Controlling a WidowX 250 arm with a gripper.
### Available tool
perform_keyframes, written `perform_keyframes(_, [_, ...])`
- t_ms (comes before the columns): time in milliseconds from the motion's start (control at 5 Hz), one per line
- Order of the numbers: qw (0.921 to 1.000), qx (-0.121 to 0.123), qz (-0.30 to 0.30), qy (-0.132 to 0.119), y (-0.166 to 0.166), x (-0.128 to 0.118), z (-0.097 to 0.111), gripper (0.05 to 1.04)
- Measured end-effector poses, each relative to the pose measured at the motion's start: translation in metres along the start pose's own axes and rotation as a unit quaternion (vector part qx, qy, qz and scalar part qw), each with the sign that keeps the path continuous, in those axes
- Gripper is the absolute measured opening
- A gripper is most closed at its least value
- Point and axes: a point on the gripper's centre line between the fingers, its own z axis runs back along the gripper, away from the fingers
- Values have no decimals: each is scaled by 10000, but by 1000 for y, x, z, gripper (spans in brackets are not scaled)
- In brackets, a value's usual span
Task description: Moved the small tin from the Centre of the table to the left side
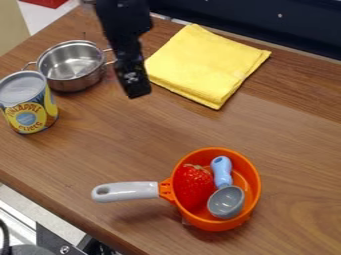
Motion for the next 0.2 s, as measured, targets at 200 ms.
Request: perform_keyframes(200, [9999,44,88,-53,-11,22,-11,999])
